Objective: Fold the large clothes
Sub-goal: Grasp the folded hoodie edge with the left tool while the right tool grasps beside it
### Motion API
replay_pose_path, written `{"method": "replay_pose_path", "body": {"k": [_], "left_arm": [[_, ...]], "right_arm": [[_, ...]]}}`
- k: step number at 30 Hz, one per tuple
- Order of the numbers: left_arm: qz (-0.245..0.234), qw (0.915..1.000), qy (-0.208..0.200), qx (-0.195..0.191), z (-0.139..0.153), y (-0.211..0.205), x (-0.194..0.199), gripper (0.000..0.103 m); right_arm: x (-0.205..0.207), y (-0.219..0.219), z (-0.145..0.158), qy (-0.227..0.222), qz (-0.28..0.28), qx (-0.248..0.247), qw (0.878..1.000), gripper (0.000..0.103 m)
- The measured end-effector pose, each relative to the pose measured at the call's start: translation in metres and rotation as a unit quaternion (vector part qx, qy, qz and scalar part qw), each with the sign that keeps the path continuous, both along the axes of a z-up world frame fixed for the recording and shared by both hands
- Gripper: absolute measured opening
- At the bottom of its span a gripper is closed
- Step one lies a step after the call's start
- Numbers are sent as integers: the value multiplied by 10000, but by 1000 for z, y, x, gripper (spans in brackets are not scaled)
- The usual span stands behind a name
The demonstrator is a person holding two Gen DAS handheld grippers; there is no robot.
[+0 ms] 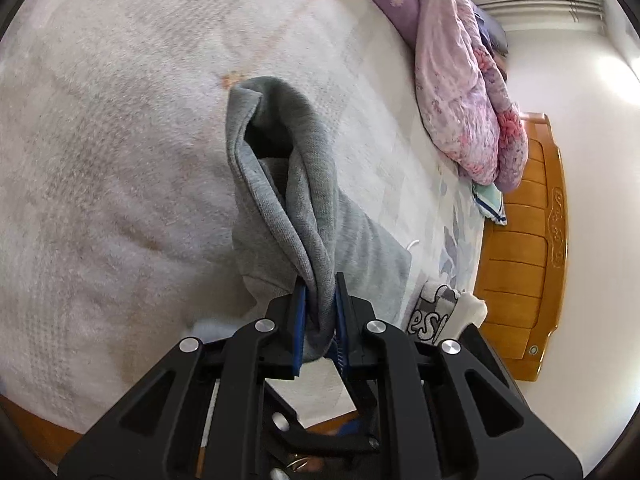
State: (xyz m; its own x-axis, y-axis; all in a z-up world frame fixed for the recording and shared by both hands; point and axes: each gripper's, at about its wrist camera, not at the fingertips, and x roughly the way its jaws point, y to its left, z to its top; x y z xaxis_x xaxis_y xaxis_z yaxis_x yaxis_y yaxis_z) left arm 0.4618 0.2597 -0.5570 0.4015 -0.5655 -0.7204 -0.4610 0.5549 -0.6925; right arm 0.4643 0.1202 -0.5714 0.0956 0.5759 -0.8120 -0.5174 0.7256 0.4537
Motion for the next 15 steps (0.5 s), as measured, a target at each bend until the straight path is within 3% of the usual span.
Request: {"method": "replay_pose_path", "body": {"k": [3,5,7,15], "left_arm": [[-79,9999,5,95,3,-7,3,12],[-229,9993,-27,282,9,-17,8,12],[-360,9988,-66,339,14,-30,15,12],[-992,9935,-502,260,46,-106,53,12]], "right_arm": [[5,-8,0,74,-194,13,9998,66],[13,-10,-1,133,-348,-31,9993,44],[24,-22,1,307,-553,97,9979,30],[57,-119,29,782,-1217,708,9869,23]]}}
